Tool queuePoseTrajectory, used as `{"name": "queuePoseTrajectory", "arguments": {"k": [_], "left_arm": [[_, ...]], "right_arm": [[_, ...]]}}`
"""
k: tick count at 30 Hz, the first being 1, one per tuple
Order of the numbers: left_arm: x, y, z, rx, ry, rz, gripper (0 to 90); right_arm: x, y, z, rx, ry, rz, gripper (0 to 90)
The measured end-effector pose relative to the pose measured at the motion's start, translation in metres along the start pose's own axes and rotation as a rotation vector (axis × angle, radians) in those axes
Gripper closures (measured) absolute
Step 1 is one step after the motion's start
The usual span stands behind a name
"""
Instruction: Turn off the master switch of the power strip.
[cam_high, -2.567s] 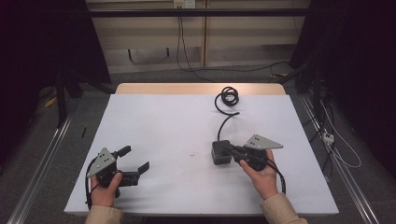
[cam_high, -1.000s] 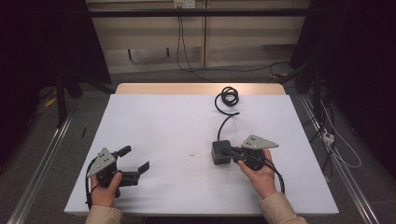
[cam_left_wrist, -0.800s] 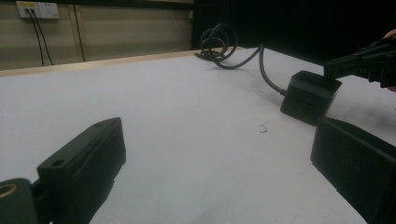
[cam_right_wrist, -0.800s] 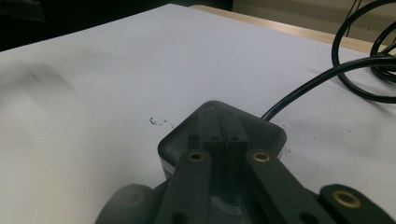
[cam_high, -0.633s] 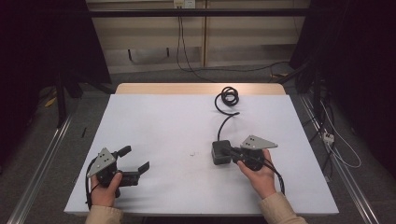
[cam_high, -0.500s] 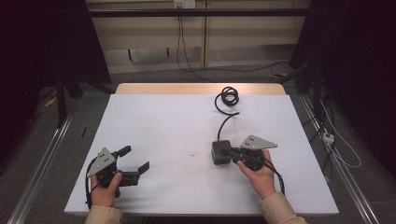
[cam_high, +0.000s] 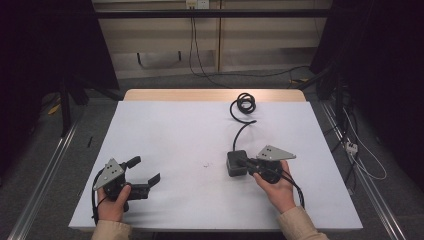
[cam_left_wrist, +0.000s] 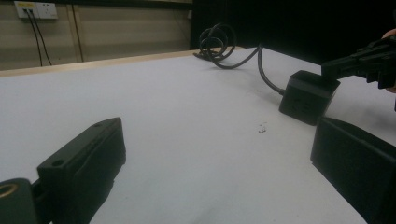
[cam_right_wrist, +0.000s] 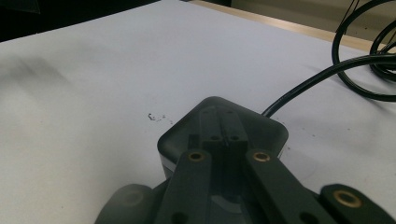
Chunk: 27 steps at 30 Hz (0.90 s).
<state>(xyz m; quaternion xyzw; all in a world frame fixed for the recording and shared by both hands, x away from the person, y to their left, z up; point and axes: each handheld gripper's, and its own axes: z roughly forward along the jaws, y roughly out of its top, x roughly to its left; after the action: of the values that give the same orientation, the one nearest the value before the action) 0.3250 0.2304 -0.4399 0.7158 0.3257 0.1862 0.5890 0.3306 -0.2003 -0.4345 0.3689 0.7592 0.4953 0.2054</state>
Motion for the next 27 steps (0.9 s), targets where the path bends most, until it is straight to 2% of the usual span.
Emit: {"name": "queuePoseTrajectory", "arguments": {"k": [2,6,27], "left_arm": [[-0.0002,-0.0001,0.0002,0.0,0.001,-0.001,2.8],[-0.0005,-0.0002,0.0004,0.002,-0.001,0.0,2.8],[-0.0019,-0.0005,0.0015,0.002,-0.001,0.001,2.8]], "right_arm": [[0.0006,0.0003,0.0,0.003,-0.004,0.003,90.0],[0.0032,0.002,0.0001,0.016,-0.015,-0.021,90.0],[0.0022,0.0005,0.0001,0.006,-0.008,-0.007,90.0]]}}
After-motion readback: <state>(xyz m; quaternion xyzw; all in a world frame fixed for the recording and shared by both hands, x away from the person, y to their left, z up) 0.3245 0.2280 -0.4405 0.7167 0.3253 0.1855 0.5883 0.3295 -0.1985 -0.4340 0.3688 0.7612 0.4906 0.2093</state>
